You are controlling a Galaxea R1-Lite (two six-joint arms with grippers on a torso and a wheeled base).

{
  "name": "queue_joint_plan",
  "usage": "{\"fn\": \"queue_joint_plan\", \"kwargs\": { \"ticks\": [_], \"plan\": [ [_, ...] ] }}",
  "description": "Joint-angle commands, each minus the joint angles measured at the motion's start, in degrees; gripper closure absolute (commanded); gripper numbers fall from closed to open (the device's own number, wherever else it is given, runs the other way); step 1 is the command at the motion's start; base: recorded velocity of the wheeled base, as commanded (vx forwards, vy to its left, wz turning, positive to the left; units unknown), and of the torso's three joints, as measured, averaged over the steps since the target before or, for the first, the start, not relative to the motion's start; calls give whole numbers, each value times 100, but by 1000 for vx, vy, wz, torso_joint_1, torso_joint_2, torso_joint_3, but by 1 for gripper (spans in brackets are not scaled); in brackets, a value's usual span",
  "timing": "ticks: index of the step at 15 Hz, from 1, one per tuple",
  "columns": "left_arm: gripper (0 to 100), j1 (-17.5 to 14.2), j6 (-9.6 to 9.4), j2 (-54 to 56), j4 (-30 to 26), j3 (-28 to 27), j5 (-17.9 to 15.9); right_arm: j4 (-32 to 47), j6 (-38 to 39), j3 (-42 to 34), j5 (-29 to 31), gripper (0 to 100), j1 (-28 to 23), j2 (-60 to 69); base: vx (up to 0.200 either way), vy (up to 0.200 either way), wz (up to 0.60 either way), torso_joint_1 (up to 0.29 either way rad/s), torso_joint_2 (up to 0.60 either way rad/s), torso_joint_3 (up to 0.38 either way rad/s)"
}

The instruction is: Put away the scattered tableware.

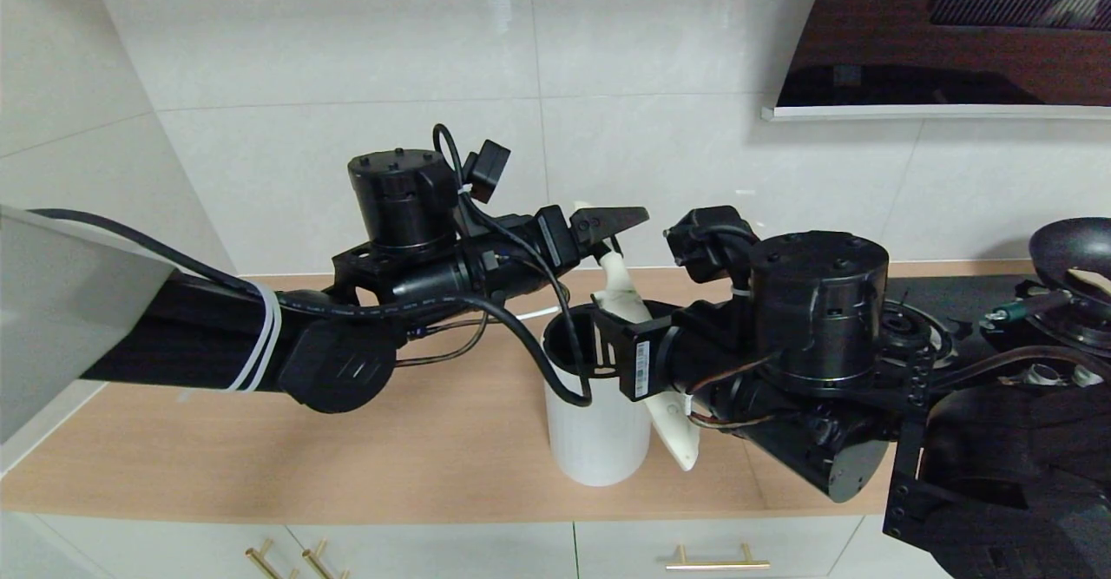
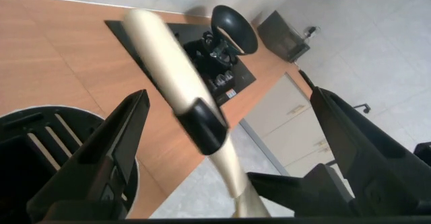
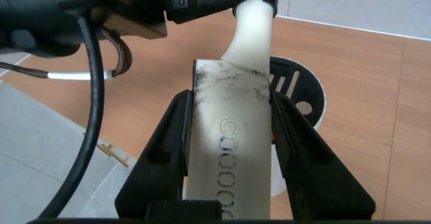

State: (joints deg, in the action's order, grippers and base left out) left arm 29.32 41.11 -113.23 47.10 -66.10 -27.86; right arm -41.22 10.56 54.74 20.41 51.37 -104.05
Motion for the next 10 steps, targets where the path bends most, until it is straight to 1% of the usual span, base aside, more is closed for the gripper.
{"fn": "queue_joint_plan", "kwargs": {
  "ticks": [1, 9, 10],
  "plan": [
    [0, 39, 3, 11, 0, 9, -1, 0, -1, 2, -2, 100, 4, -28, 0, 0, 0, 0, 0, 0],
    [0, 48, 3, -59, 0, 9, 17, 0, 8, 2, 7, 100, -4, -10, 0, 0, 0, 0, 0, 0],
    [100, 48, 3, -59, 0, 9, 17, 0, 8, 2, 16, 100, -4, -10, 0, 0, 0, 0, 0, 0]
  ]
}}
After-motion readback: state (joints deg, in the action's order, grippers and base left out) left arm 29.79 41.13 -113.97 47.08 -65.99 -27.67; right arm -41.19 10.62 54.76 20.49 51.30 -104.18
